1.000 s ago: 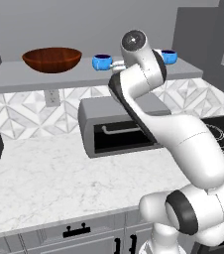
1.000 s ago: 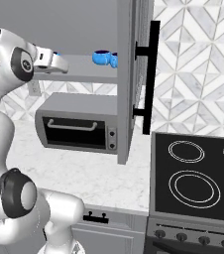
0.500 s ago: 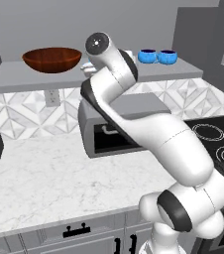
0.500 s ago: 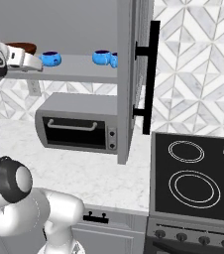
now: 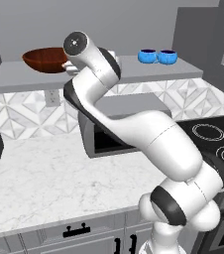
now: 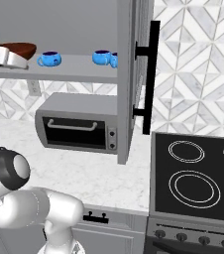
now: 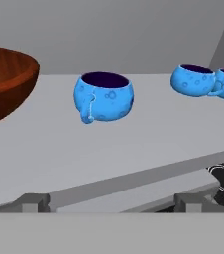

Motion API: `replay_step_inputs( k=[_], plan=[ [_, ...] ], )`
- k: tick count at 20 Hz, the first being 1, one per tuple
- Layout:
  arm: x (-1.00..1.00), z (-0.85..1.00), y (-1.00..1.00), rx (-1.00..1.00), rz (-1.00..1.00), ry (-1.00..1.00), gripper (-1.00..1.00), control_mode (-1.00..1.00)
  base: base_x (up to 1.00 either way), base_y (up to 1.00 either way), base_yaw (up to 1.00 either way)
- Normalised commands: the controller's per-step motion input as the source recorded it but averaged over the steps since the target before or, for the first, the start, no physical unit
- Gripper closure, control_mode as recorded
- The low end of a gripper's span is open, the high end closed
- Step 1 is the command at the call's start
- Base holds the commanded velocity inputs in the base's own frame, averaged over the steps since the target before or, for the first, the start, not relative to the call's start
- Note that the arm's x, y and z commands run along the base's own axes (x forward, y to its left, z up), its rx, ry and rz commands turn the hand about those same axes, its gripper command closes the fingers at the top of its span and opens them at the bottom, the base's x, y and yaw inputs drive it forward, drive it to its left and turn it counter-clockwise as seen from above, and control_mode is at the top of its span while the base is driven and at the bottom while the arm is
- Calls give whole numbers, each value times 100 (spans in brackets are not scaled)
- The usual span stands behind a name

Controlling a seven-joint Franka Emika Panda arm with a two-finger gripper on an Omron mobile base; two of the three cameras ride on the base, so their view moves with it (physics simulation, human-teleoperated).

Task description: Gather all objects into one cabinet and sort the glasses and bowls to opposite sides.

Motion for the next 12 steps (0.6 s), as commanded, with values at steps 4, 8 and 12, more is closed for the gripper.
replay_step_inputs(
  k=[4, 8, 12],
  plan=[
    [1, 0, 0, 11, 0, -1, -100, -100, 0, 0, 0],
    [9, 0, 0, 8, 0, -4, -100, -100, 0, 0, 0],
    [11, 0, 0, 5, 0, -1, -100, -100, 0, 0, 0]
  ],
)
